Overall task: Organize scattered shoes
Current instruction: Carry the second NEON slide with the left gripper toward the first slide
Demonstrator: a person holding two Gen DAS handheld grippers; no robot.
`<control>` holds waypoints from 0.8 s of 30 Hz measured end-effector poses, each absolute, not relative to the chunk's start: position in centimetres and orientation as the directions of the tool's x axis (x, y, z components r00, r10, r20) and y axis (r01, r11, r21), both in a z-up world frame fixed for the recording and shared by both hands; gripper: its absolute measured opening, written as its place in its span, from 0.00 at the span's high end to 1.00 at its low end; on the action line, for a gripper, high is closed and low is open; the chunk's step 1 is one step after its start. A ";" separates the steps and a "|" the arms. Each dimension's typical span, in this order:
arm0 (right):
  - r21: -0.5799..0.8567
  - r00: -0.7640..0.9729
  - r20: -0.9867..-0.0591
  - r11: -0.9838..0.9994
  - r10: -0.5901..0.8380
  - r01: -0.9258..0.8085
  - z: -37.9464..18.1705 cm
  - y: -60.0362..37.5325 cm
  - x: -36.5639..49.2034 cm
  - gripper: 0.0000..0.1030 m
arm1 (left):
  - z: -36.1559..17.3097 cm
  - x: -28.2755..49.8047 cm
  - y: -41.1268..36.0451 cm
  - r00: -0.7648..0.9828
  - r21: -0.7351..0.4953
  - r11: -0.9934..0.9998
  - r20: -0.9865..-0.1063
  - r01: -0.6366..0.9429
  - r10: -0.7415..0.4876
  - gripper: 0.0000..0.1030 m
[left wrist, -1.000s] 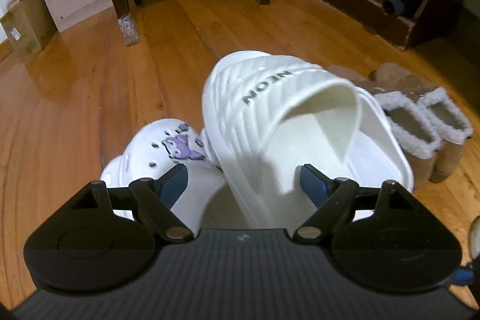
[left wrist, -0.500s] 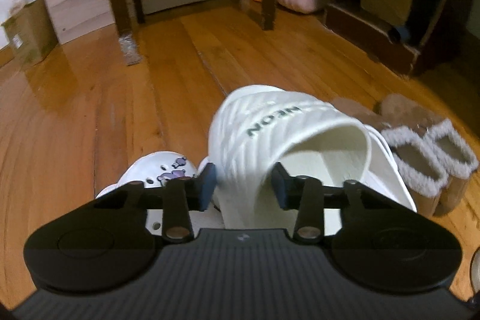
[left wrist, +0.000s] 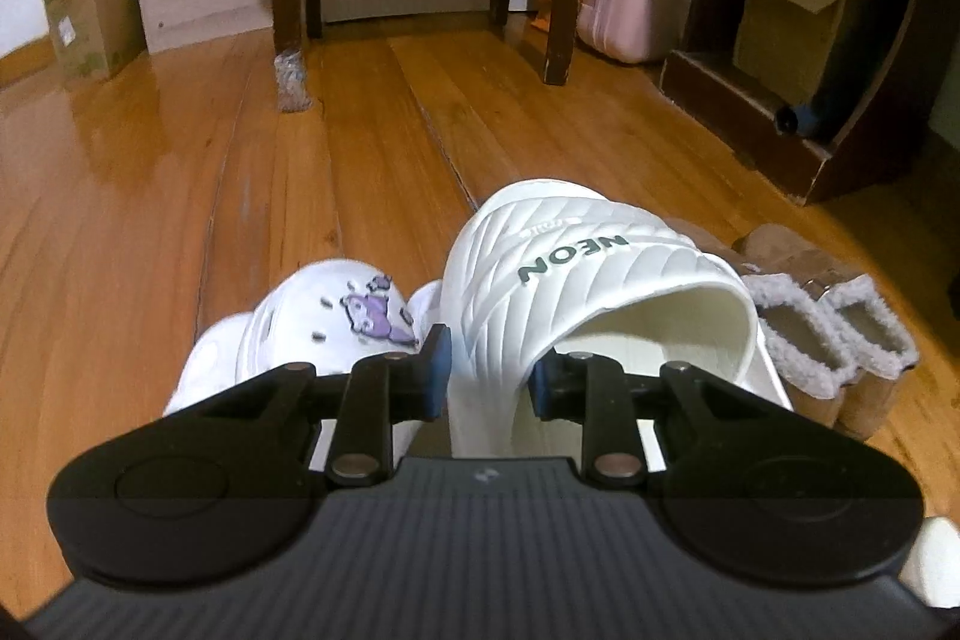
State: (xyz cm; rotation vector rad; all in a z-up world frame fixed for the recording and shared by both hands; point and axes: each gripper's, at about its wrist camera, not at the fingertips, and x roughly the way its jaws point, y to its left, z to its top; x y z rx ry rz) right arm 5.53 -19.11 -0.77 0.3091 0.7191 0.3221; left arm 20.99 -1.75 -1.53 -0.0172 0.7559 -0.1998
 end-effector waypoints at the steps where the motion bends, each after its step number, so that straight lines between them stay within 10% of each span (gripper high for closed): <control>1: 0.384 0.707 -0.593 0.907 0.387 -0.174 -0.7 -19.2 5.4 0.13 | -1.5 20.7 -1.7 0.710 -0.092 0.981 -0.679 0.169 -0.186 0.77; 24: 0.470 0.704 -0.680 0.860 0.207 0.201 0.2 -29.6 -4.4 0.08 | -1.1 4.4 -2.8 0.591 -0.375 0.909 -0.696 0.184 -0.407 0.83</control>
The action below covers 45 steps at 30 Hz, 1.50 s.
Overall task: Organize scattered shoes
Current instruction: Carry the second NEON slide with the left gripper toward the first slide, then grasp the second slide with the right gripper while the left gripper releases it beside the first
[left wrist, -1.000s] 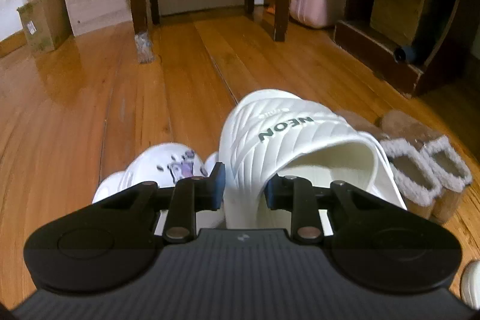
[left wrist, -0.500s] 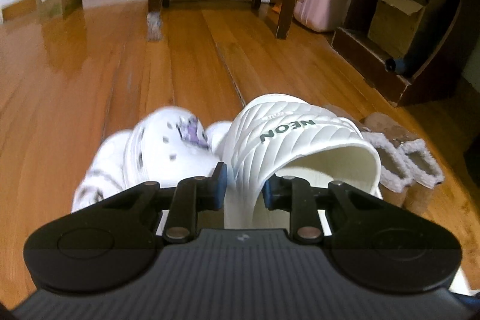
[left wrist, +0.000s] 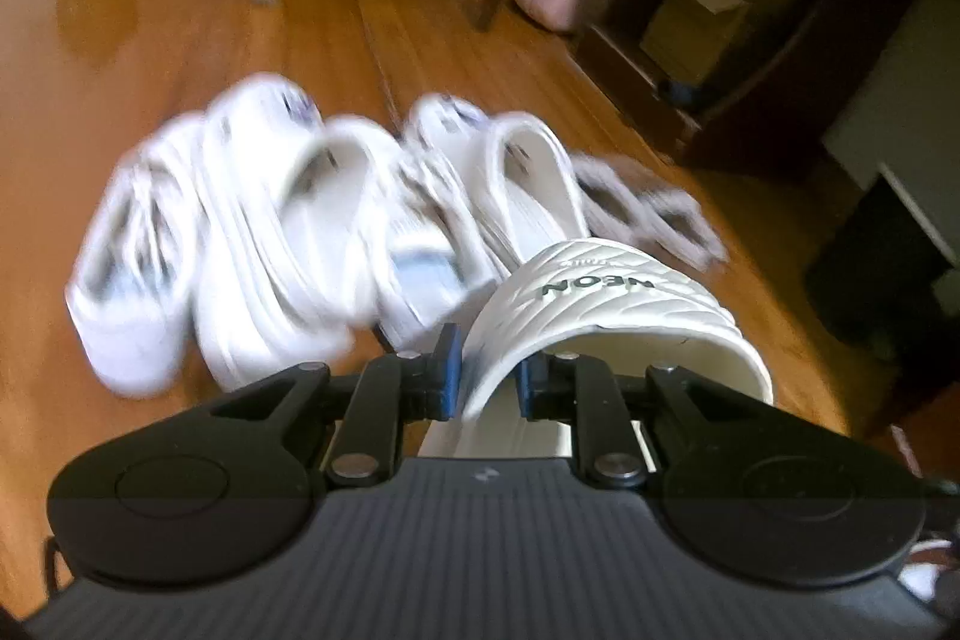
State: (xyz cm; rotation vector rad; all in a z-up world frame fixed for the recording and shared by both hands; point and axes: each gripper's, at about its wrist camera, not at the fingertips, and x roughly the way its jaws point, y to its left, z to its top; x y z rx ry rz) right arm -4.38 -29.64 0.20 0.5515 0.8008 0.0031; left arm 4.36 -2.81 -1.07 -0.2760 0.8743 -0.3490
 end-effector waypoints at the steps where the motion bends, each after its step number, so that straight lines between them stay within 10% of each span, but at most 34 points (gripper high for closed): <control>1: 0.456 0.698 -0.690 0.864 0.192 0.214 0.3 -30.0 -5.1 0.08 | -1.3 3.7 -3.3 0.579 -0.386 0.904 -0.700 0.185 -0.418 0.83; 12: 0.420 0.572 -0.790 0.874 0.220 0.244 -4.0 -30.6 -12.8 0.08 | -4.7 -1.3 -8.3 0.472 -0.454 0.877 -0.746 0.156 -0.470 0.83; 16: 0.363 0.523 -0.829 0.903 0.198 0.232 -4.7 -30.2 -13.3 0.08 | -7.3 -1.7 -9.1 0.291 -0.423 0.888 -0.840 0.179 -0.458 0.57; 24: 0.414 0.645 -0.734 0.893 0.213 0.175 -2.7 -28.9 -14.3 0.11 | -7.1 -6.0 -3.3 0.261 -0.419 0.885 -0.848 0.202 -0.461 0.44; 45: 0.034 0.534 -0.820 0.950 0.204 -0.310 -6.8 -23.7 -8.4 0.11 | -9.4 -8.7 1.7 0.123 -0.489 0.851 -0.848 0.194 -0.515 0.37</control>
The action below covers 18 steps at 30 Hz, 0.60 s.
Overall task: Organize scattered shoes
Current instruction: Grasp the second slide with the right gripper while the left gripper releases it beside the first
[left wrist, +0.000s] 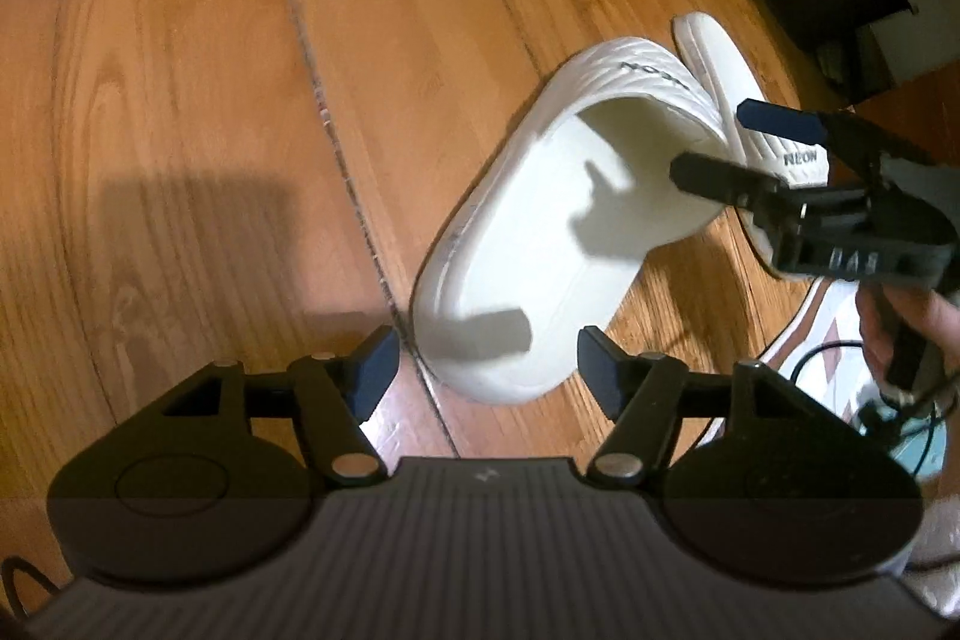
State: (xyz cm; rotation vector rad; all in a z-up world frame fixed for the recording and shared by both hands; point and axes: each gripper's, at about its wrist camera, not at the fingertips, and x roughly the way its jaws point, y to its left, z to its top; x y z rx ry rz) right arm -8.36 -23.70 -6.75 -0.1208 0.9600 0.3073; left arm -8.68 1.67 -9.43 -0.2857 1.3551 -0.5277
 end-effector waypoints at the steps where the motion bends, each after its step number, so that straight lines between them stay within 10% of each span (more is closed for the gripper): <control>1: 0.051 0.523 -0.824 0.947 0.219 -0.317 -6.8 -24.0 -7.7 0.11 | -9.4 -8.8 1.9 0.127 -0.496 0.847 -0.843 0.191 -0.523 0.37; 13: 0.072 0.276 -0.943 0.921 0.188 -0.382 -9.4 -22.8 -1.6 0.21 | -8.7 -9.4 3.9 0.181 -0.488 0.863 -0.844 0.128 -0.504 0.37; 18: 0.247 0.301 -0.915 0.962 0.270 -0.112 -8.5 -24.5 -2.7 0.22 | -8.3 -9.3 3.7 0.204 -0.478 0.870 -0.846 0.120 -0.493 0.36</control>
